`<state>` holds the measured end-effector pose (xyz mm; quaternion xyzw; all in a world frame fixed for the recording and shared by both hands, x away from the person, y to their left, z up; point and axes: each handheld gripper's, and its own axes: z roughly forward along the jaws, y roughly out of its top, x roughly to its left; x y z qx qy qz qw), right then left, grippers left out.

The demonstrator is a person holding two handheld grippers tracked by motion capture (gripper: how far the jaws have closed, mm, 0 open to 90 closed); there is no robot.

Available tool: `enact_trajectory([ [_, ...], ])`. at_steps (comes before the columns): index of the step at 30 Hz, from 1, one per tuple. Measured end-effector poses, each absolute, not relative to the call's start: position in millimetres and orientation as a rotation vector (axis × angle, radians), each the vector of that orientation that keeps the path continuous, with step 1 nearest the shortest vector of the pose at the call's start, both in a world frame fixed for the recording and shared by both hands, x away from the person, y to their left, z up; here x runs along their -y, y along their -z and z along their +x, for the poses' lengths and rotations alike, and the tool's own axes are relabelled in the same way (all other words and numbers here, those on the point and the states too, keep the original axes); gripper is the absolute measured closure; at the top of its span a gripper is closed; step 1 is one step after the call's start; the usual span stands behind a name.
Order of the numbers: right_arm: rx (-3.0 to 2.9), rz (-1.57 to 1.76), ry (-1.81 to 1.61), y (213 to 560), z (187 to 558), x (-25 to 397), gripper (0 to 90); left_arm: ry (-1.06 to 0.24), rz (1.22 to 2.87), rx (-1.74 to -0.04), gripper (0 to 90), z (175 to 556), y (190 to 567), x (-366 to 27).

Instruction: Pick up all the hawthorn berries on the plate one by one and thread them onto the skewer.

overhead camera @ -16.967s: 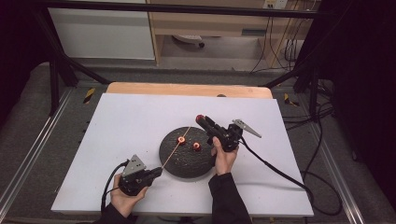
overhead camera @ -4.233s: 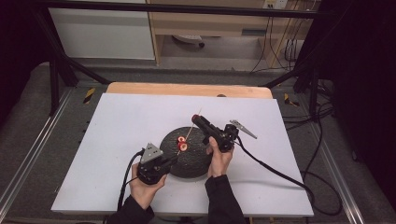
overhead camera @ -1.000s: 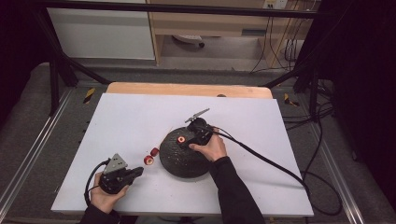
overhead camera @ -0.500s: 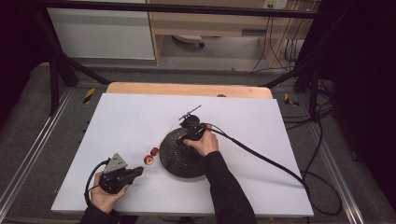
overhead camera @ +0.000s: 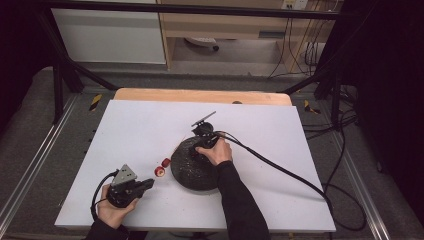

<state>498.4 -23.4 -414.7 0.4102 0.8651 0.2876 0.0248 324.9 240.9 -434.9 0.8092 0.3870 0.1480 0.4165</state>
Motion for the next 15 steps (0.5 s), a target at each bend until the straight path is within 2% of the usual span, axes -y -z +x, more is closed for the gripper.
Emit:
enact_trajectory([
  [8,-2.691,1.293,-0.887,416.1,500.0,23.4,60.9,-0.371,2.033,-0.970,88.4,324.9,434.9,-240.7],
  [15,-2.699,1.311,-0.880,417.6,500.9,23.2,62.0,-0.372,2.032,-0.971,88.4,325.0,434.9,-240.8],
])
